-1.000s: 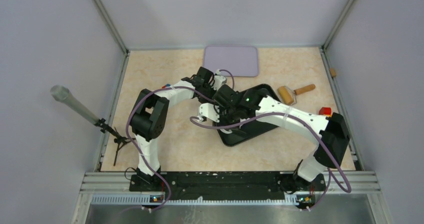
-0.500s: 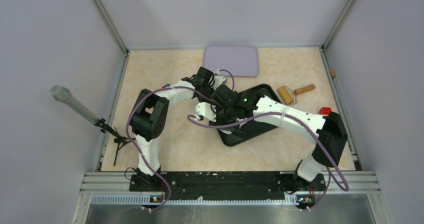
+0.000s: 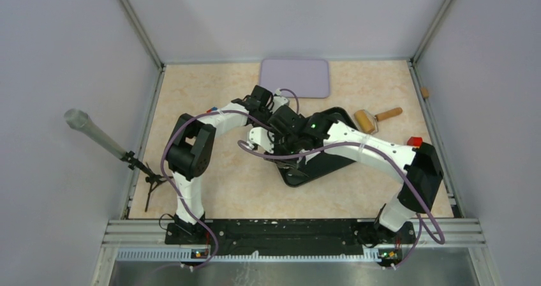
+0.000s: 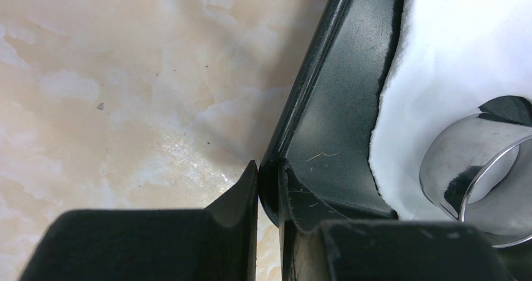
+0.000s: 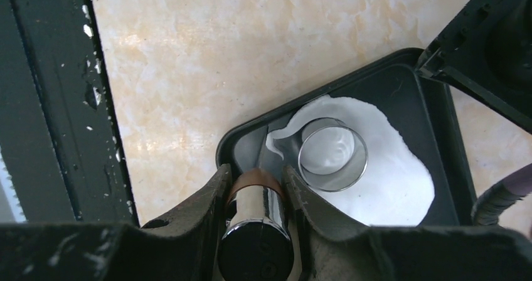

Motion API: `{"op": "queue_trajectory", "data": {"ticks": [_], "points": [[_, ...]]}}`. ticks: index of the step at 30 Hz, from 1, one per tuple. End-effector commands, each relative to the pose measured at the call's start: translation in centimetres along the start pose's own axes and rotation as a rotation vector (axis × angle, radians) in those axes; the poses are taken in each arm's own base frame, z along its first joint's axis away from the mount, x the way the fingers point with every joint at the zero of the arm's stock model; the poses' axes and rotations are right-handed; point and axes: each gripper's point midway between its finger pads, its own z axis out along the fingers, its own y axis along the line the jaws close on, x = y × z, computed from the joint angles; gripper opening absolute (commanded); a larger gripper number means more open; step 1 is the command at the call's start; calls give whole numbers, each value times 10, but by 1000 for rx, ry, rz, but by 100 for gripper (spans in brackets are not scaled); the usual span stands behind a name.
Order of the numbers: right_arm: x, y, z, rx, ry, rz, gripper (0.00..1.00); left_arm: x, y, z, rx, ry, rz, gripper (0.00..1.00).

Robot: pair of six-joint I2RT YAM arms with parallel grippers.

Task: Roll out the dumpling wrappers from the dough
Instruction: Remove the dumpling wrapper from the work surface.

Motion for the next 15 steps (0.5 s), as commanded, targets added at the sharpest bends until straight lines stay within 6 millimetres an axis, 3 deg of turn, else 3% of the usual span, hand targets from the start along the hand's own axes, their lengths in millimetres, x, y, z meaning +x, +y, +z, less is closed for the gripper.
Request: {"op": "queue_trajectory", "data": {"ticks": [1, 5, 9, 15], "points": [[-19, -24, -5, 127, -91, 14, 0, -4, 1, -1, -10, -8, 17, 0], [-23, -35, -14, 200, -123, 7, 0, -3, 1, 0, -10, -8, 19, 0], [-24, -31, -33, 193, -117, -56, 0, -3, 1, 0, -8, -4, 18, 0], [5, -7, -54, 108, -50, -235, 0, -3, 0, 0, -1, -5, 23, 0]]}}
